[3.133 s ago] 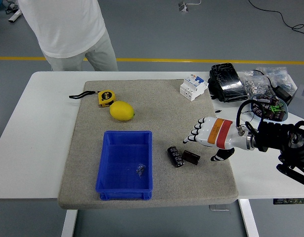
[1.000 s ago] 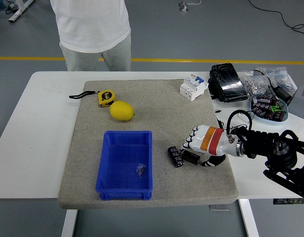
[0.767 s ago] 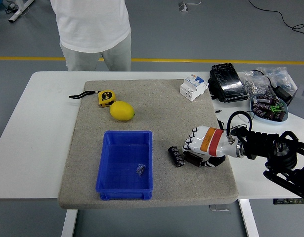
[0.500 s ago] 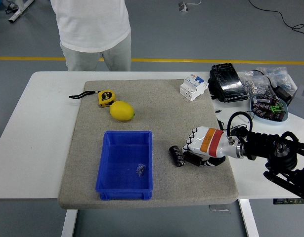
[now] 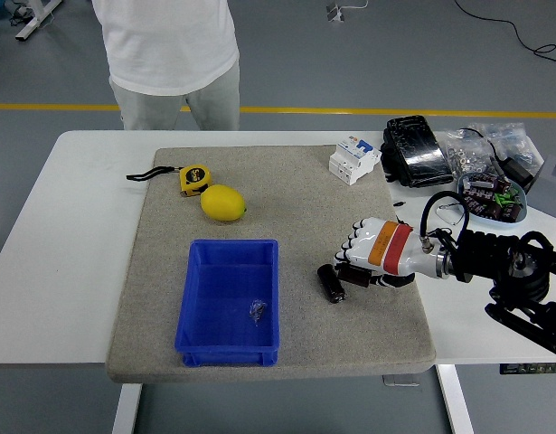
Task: Pick up the battery,place it into the box
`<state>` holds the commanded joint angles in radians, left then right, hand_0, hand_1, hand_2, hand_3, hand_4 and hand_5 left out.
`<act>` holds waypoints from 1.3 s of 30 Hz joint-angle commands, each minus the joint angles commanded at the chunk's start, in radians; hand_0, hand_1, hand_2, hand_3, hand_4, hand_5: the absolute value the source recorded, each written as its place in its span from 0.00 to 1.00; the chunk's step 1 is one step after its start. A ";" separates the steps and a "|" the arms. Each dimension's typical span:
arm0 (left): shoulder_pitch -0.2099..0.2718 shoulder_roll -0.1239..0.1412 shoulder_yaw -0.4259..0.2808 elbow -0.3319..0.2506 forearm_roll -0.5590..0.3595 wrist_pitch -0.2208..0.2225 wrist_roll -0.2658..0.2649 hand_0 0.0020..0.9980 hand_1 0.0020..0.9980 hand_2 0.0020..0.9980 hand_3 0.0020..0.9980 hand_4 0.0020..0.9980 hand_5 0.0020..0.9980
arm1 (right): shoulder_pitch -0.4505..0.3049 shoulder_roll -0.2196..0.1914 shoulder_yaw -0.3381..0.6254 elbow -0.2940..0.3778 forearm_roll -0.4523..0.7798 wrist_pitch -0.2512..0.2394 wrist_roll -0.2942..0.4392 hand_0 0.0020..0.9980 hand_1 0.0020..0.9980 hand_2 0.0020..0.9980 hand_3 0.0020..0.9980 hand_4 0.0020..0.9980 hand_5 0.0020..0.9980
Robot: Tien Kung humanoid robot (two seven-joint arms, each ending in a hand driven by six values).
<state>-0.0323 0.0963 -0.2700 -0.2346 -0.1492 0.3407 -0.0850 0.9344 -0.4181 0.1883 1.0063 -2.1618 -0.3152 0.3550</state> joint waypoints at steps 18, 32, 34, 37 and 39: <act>0.006 0.006 -0.037 0.003 0.055 0.012 0.011 0.77 0.73 0.79 0.75 0.81 0.68 | 0.135 0.178 0.023 0.098 0.102 0.018 -0.085 0.64 0.60 0.62 0.48 0.76 0.14; -0.004 0.012 -0.042 0.003 0.060 0.031 0.000 0.77 0.71 0.77 0.74 0.80 0.68 | 0.192 0.332 -0.050 0.081 0.090 0.067 -0.127 0.80 0.81 0.84 0.90 0.93 0.20; -0.006 0.012 -0.041 0.003 0.058 0.032 -0.001 0.77 0.71 0.77 0.74 0.80 0.68 | 0.190 0.337 -0.057 0.074 0.084 0.070 -0.127 0.80 0.81 0.84 0.90 0.93 0.20; -0.006 0.012 -0.037 0.003 0.049 0.035 -0.006 0.76 0.71 0.77 0.73 0.80 0.68 | 0.185 0.334 -0.065 0.063 0.082 0.076 -0.128 0.81 0.82 0.85 0.93 0.93 0.20; -0.005 0.012 -0.035 0.003 0.042 0.037 -0.010 0.76 0.71 0.77 0.73 0.80 0.68 | 0.182 0.326 -0.067 0.054 0.084 0.080 -0.128 0.81 0.82 0.85 0.93 0.93 0.20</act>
<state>-0.0372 0.1081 -0.3055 -0.2315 -0.1072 0.3780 -0.0954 1.1160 -0.0923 0.1209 1.0607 -2.0782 -0.2355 0.2271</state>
